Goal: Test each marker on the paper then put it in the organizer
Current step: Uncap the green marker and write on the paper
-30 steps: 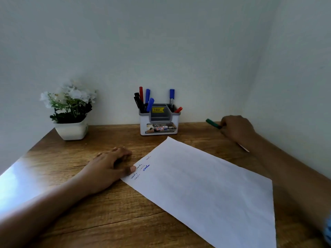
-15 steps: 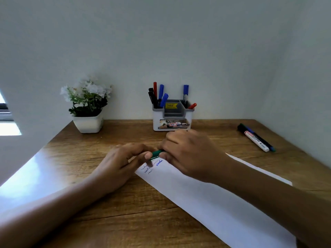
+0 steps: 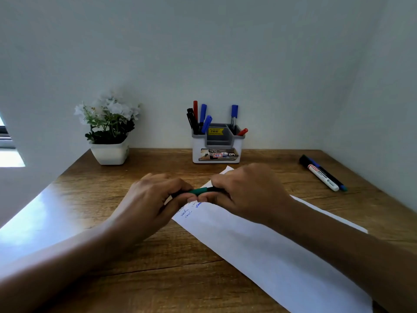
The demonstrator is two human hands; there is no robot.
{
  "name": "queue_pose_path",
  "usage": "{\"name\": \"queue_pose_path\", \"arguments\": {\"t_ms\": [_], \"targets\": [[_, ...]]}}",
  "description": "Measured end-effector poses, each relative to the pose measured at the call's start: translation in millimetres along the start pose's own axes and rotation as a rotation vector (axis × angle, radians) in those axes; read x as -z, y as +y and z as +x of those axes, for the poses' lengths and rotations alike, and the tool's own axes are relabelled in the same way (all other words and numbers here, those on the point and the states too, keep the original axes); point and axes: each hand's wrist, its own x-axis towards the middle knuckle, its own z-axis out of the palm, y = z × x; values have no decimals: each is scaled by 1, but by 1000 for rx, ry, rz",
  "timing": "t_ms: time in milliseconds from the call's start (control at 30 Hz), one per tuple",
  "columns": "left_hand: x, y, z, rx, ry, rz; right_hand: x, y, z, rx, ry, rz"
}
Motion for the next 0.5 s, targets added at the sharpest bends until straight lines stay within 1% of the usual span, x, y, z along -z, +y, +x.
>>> {"name": "queue_pose_path", "arguments": {"t_ms": [100,167,233,267,300,367,400,433,467,500], "targets": [[-1,-5,-2,76,-15,-46,12,6,-2,-37,-80,-52],[0,-11,-2,174,-9,-60,17,14,-6,-106,-109,43],[0,-15,0,256,-22,-58,18,26,-7,-194,-117,242],[-1,-15,1,282,-49,-40,18,32,-6,-245,-121,441],[-1,-16,1,298,-84,-12,18,37,-5,-299,-87,704],[-2,-16,1,307,-143,39,18,45,-2,-432,56,1272],[-2,-17,1,310,-162,57,18,47,0,-478,102,1527],[-2,-17,1,317,-178,70,17,49,1,-488,111,1744],[-1,-18,1,326,-192,77,15,48,2,-464,92,1908],[-1,-18,1,335,-205,81,11,48,3,-422,54,2010]]}}
